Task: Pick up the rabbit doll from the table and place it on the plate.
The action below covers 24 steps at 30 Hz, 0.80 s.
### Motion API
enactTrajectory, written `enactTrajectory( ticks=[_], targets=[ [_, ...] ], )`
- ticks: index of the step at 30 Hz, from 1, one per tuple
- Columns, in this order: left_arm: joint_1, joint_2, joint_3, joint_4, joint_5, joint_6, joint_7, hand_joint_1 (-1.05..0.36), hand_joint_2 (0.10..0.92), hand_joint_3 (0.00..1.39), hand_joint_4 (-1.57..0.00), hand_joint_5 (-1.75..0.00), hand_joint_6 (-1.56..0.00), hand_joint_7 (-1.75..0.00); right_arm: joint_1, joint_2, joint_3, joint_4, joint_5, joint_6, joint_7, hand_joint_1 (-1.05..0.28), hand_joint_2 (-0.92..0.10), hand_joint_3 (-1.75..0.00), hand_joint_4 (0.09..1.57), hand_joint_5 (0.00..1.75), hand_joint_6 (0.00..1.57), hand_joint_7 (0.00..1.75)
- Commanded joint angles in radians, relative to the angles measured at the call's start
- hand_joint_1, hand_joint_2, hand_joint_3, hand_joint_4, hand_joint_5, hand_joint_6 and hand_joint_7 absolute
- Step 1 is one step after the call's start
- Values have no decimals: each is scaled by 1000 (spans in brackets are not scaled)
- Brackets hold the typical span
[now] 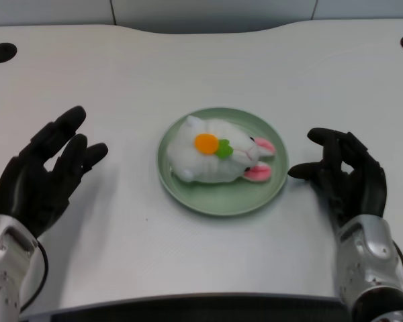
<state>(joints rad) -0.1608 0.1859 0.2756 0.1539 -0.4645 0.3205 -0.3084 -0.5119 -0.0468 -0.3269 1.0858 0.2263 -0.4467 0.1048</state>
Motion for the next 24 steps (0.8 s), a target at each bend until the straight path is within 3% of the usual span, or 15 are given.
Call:
enactTrajectory(
  ticks=[1, 7, 10, 12, 13, 14, 16, 18, 20, 22, 24],
  targets=[
    [39, -34, 40, -42, -64, 61, 29, -550, 921, 481, -24, -1186, -372, -47, 2, 4, -3, -3, 7, 4, -2, -412, -921, -430, 810, 1340, 668, 1037],
    [116, -101, 101, -101, -151, 114, 92, -478, 921, 570, -1, -1346, -449, -92, 8, 7, -7, -15, 24, 7, 16, -408, -921, -434, 803, 1354, 672, 1051],
    [146, -117, 110, -105, -147, 95, 100, -457, 921, 621, -30, -1456, -498, -136, 13, 6, -1, -23, 15, 5, 9, -416, -921, -440, 797, 1361, 676, 1058],
    [160, -125, 110, -104, -133, 78, 109, -446, 921, 636, -84, -1503, -564, -186, 17, 7, 3, -33, 12, 14, 0, -417, -921, -440, 791, 1364, 673, 1060],
    [165, -127, 108, -102, -127, 69, 110, -439, 921, 644, -118, -1539, -569, -256, 18, 7, 4, -37, 12, 18, -2, -414, -921, -442, 787, 1366, 670, 1062],
    [172, -130, 103, -95, -110, 46, 108, -434, 921, 649, -153, -1570, -489, -492, 19, 7, 4, -41, 14, 18, 1, -410, -921, -448, 780, 1371, 665, 1068],
    [182, -128, 88, -74, -73, 1, 100, -431, 921, 649, -237, -1593, -464, -705, 21, 9, 4, -48, 18, 23, 3, -405, -921, -457, 770, 1387, 654, 1083],
    [187, -132, 82, -61, -55, -19, 102, -435, 921, 653, -292, -1626, -486, -804, 21, 7, 4, -51, 18, 33, 1, -416, -921, -448, 765, 1393, 653, 1093],
    [187, -141, 81, -51, -53, -26, 109, -431, 921, 661, -293, -1677, -492, -924, 26, 4, 8, -51, 11, 17, 6, -411, -921, -451, 767, 1391, 653, 1092],
    [185, -151, 82, -50, -49, -27, 127, -427, 921, 646, -302, -1697, -510, -979, 29, 3, 8, -50, 12, 4, 17, -403, -921, -466, 773, 1389, 654, 1089],
    [184, -157, 82, -47, -53, -33, 119, -422, 921, 636, -292, -1720, -508, -1030, 26, -1, 2, -41, 18, 4, 25, -409, -921, -473, 772, 1383, 652, 1082]
  ],
)
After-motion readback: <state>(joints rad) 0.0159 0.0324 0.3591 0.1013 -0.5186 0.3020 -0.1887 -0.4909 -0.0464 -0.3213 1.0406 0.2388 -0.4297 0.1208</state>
